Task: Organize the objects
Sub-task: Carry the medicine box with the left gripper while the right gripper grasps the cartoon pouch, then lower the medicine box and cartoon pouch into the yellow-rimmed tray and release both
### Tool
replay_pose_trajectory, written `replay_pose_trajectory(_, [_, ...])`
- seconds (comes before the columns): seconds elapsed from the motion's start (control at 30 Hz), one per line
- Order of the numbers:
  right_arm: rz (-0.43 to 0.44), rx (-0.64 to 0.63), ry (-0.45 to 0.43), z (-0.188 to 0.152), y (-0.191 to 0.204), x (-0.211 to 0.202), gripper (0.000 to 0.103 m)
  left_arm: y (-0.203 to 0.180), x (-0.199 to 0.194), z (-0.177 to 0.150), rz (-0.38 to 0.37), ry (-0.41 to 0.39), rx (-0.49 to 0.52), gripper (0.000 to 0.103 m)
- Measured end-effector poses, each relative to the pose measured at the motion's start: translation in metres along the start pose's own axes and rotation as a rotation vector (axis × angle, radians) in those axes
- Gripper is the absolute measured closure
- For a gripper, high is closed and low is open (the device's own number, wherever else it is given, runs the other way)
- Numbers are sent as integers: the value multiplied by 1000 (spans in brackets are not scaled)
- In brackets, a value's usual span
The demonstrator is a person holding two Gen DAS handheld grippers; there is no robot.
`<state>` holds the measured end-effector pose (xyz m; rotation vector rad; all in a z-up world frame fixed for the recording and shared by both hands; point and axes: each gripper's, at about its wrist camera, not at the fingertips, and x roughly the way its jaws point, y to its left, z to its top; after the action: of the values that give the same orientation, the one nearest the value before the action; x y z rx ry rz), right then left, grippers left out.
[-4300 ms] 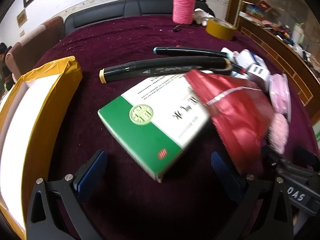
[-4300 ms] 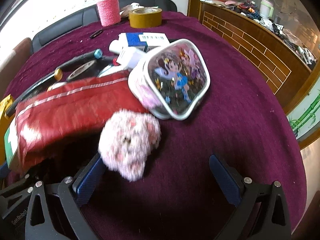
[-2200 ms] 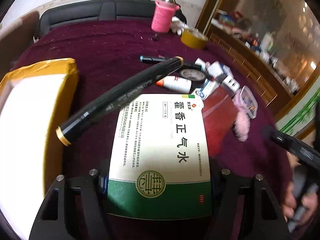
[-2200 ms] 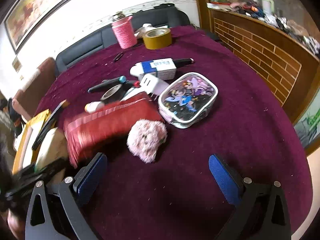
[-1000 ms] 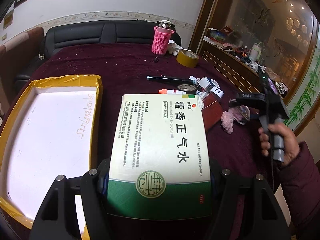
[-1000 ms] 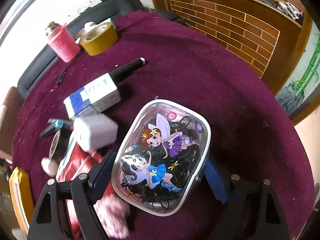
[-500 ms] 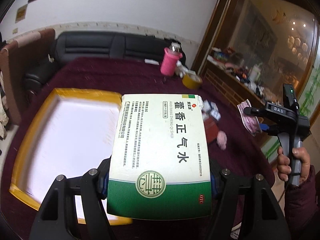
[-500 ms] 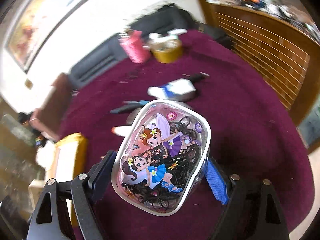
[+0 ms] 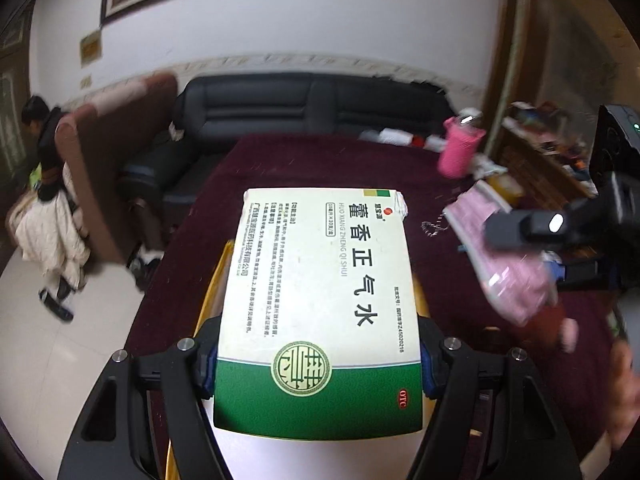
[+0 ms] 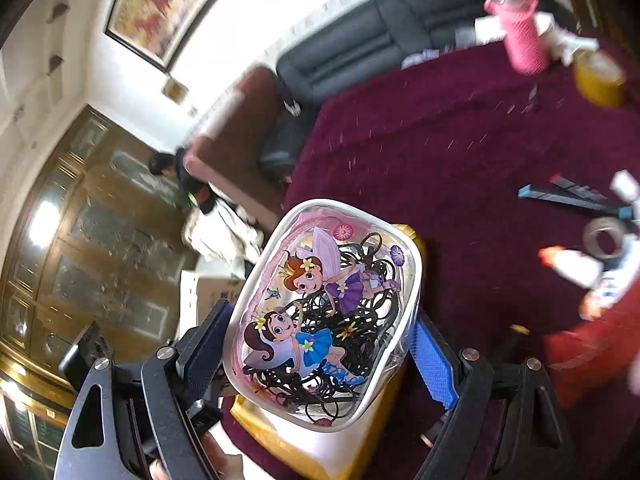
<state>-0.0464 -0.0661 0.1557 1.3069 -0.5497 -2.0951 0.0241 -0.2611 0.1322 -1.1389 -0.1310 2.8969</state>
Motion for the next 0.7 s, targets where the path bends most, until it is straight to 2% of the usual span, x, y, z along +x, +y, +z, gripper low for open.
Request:
replay_pose_trajectory(0.1, [-68, 9, 33, 3, -2, 54, 14, 27, 39, -4, -22, 84, -80, 33])
replay_pose_trajectory(0.23, [-112, 37, 69, 10, -18, 99, 14, 45, 71, -10, -32, 145, -134, 33])
replay_pose_trajectory(0.33, [-178, 12, 73, 15, -22, 116, 14, 47, 86, -12, -45, 166, -151, 33])
replay_pose_trajectory(0.7, [-284, -90, 98, 10, -12, 140, 14, 58, 105, -16, -26, 198, -192, 30])
